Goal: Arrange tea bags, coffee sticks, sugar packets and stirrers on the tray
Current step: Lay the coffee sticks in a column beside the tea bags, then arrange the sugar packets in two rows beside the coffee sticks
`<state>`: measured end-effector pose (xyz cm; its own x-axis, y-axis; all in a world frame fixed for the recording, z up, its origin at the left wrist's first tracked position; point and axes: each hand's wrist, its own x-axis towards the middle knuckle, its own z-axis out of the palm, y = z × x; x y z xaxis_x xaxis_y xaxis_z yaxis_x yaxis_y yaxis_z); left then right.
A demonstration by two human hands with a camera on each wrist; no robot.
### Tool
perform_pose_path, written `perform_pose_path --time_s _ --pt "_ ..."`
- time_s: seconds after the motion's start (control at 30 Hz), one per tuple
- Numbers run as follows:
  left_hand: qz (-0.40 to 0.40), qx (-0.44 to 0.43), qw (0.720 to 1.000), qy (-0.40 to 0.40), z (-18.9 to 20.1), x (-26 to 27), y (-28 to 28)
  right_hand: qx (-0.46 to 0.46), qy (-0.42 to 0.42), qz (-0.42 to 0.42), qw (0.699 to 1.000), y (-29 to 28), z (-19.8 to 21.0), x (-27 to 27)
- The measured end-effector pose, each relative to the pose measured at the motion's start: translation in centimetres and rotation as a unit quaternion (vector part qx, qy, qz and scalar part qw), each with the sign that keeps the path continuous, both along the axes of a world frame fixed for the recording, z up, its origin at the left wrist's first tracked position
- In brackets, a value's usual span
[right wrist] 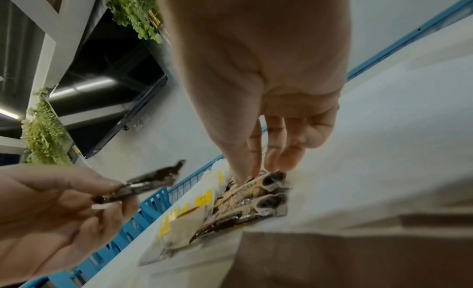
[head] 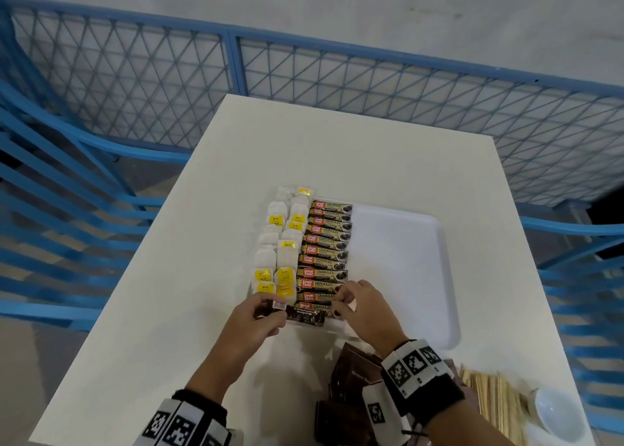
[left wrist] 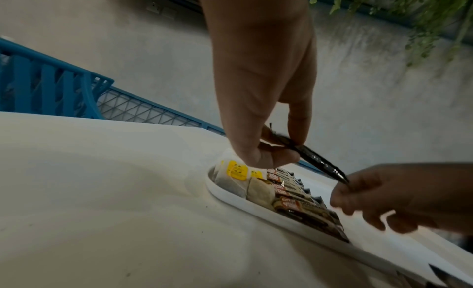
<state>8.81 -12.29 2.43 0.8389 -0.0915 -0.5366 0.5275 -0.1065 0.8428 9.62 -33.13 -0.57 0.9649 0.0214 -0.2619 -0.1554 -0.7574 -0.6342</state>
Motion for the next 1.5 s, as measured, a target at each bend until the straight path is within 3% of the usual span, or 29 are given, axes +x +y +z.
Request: perform_pose_path --time_s 0.07,0.17,0.27,0.37,0.47,0.63,0.77,0.87,1.2,1.4,1.5 --pt "-0.004 -0.001 1.000 -0.004 -0.1 0.0 -0.4 0.066 0.014 0.005 0.998 0.0 0.9 -0.3" --pt "-0.018 -0.011 1.000 -0.018 -0.3 0.0 -0.8 0.148 0.108 0.015 0.983 0.0 2.1 -0.8" --pt "-0.020 -0.023 0.999 -0.038 -0.4 -0.1 -1.2 0.260 0.190 -0.023 0.946 -0.1 2.4 -1.0" --pt "-0.030 -0.034 0.998 -0.036 -0.4 -0.2 -1.4 0.351 0.193 -0.055 0.915 -0.5 2.6 -1.2" --pt "-0.067 -0.045 0.996 -0.029 -0.3 -0.3 -1.2 0.386 0.167 -0.077 0.904 -0.9 2.3 -1.2" --pt "-0.048 -0.014 0.998 -0.041 -0.7 -0.2 -1.3 0.372 0.150 -0.088 0.912 -1.1 1.7 -1.4" --pt "-0.075 0.096 0.989 -0.087 -2.2 0.1 -1.8 0.230 0.103 -0.069 0.965 -1.2 0.7 -1.4" --pt "-0.121 0.160 0.970 -0.133 -3.0 0.4 -2.2 0.145 0.077 -0.042 0.986 -1.1 -0.1 -1.3" --pt "-0.227 0.334 0.886 -0.230 -4.3 1.1 -2.4 0.050 0.074 -0.005 0.996 -0.4 -0.7 -0.6" --pt "-0.213 0.320 0.889 -0.251 -2.4 -0.2 -2.8 0.043 -0.013 -0.005 0.999 -2.2 1.8 -1.5" --pt "-0.315 0.274 0.869 -0.265 -0.8 -1.6 -4.6 0.021 -0.024 -0.009 0.999 -4.4 3.2 -3.2"
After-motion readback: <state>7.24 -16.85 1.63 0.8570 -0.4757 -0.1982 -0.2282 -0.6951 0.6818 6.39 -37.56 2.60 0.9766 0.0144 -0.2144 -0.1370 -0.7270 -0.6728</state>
